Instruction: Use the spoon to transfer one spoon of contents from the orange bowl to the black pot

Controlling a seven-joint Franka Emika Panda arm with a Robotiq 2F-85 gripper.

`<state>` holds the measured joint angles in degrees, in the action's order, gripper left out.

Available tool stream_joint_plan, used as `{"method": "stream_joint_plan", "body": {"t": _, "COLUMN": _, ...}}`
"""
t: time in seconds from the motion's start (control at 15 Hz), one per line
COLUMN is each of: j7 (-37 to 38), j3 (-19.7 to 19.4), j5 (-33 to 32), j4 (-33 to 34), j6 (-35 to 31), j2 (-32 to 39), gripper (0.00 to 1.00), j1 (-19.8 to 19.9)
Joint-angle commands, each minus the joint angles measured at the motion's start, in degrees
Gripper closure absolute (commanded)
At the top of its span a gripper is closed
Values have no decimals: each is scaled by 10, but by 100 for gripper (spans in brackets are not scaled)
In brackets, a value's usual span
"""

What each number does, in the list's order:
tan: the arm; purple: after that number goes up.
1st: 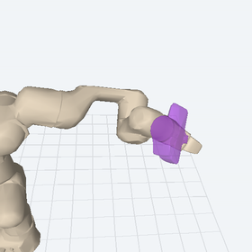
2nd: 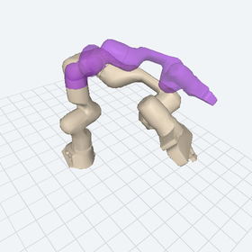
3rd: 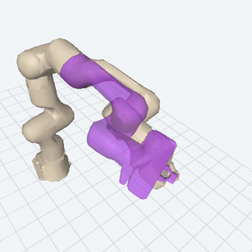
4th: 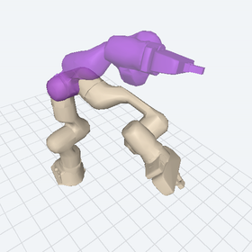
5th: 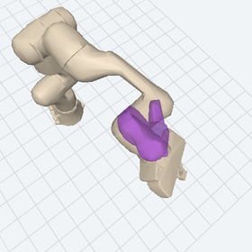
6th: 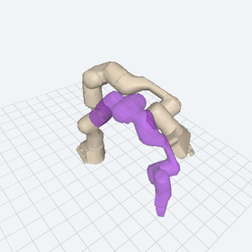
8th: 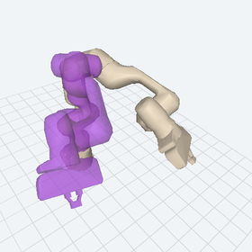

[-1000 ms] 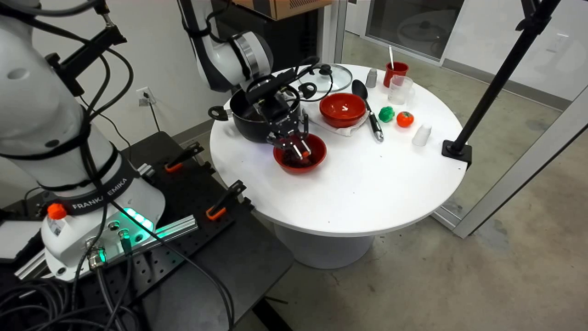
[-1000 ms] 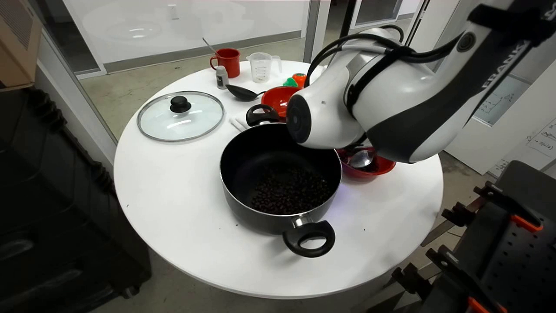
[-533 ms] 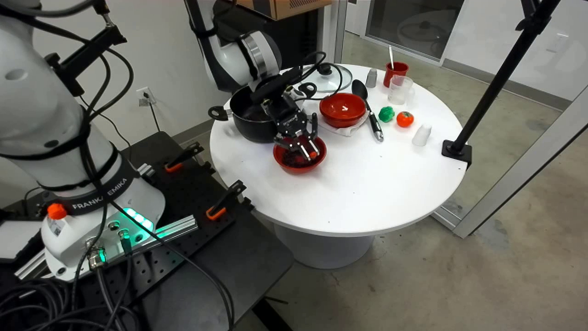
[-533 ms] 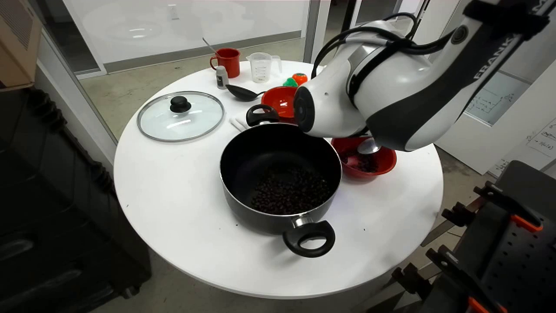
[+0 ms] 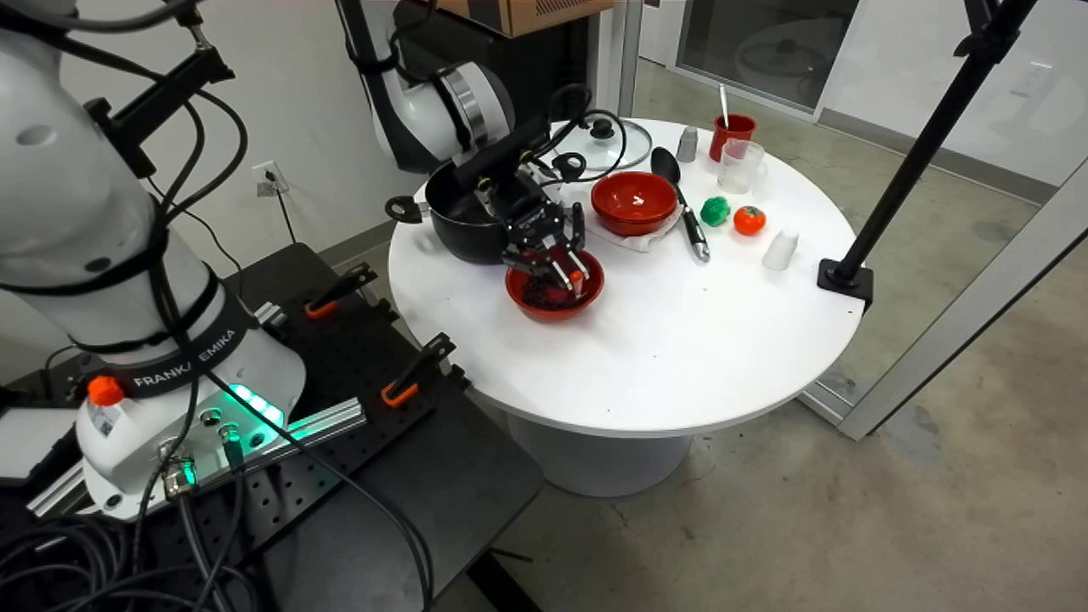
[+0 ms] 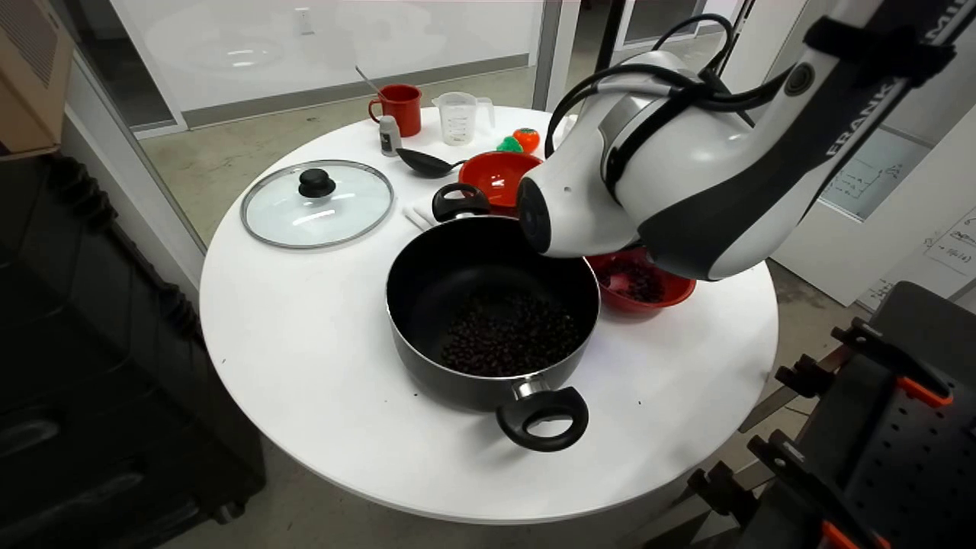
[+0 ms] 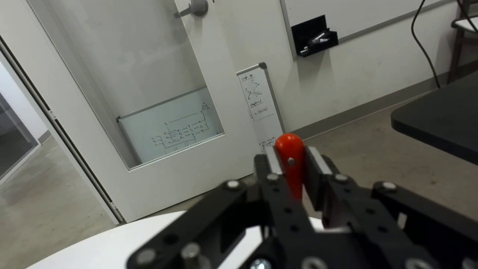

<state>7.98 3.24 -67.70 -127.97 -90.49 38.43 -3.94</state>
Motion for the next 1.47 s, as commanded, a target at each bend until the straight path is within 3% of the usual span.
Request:
{"method": "stream_joint_plan", "body": {"t": 0.0, "j7": 7, "j3": 9, "j5": -7, "j4": 7, "j6": 27, "j2": 11, "gripper": 95, "j1": -11}}
{"method": "stream_joint_plan", "body": {"t": 0.87, "j7": 2, "j3": 29, "j5": -22, "j4": 19, "j6": 63, "j2": 49, "gripper": 95, "j1": -50}}
{"method": "stream_joint_plan", "body": {"t": 1.4, "j7": -3, "j3": 46, "j5": -21, "j4": 21, "j6": 57, "j2": 64, "gripper": 95, "j1": -51}}
